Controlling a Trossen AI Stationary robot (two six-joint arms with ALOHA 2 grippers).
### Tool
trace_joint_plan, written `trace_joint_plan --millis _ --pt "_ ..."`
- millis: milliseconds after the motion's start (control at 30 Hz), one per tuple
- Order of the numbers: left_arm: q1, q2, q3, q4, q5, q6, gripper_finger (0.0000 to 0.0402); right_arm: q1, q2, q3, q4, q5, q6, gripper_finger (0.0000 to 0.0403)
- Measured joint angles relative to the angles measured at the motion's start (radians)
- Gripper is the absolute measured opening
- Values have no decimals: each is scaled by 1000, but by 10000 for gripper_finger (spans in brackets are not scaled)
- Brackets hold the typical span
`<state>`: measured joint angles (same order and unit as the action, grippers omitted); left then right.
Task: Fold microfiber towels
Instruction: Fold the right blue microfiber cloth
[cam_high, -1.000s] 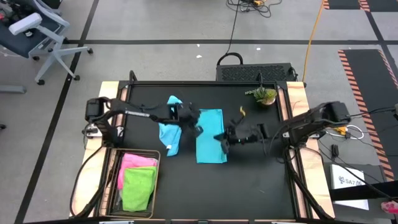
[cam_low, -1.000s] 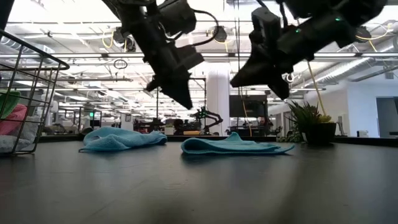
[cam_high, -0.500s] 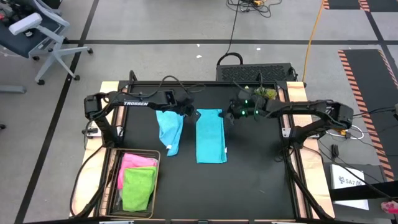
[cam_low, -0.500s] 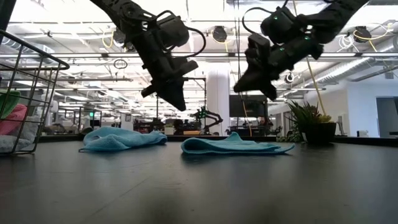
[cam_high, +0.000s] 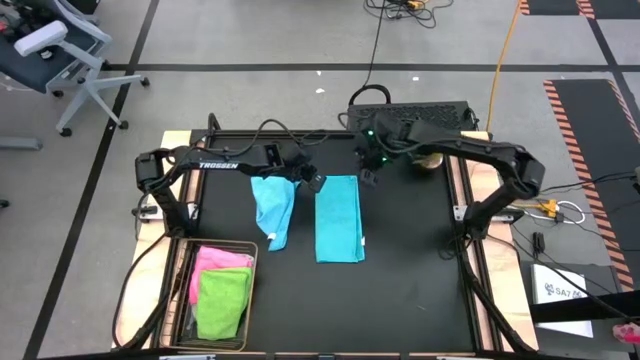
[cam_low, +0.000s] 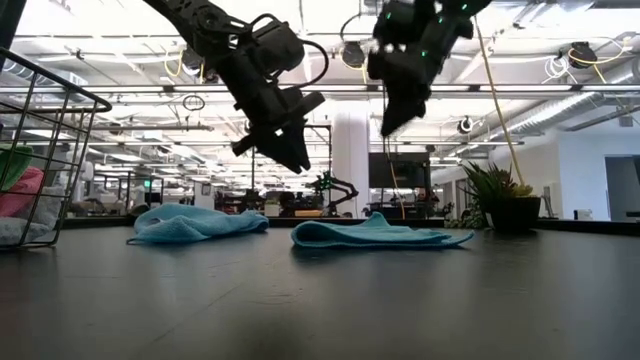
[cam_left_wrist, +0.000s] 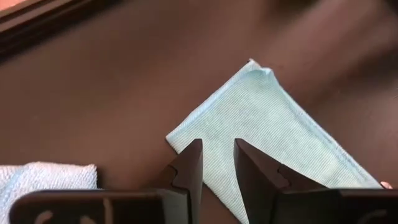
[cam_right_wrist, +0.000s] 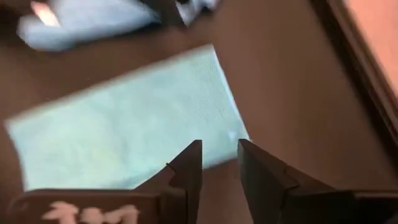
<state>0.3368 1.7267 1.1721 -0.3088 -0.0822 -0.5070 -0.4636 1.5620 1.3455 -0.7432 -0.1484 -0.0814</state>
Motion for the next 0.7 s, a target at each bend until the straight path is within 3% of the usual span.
trace_joint_plan --millis 200,400,700 --pt "12 0 0 -16 23 28 95 0 133 0 -8 15 15 93" --pt "30 17 0 -21 32 28 111 -1 253 0 -1 17 16 118" --pt "64 111 0 22 134 -24 156 -7 307 0 78 19 16 158"
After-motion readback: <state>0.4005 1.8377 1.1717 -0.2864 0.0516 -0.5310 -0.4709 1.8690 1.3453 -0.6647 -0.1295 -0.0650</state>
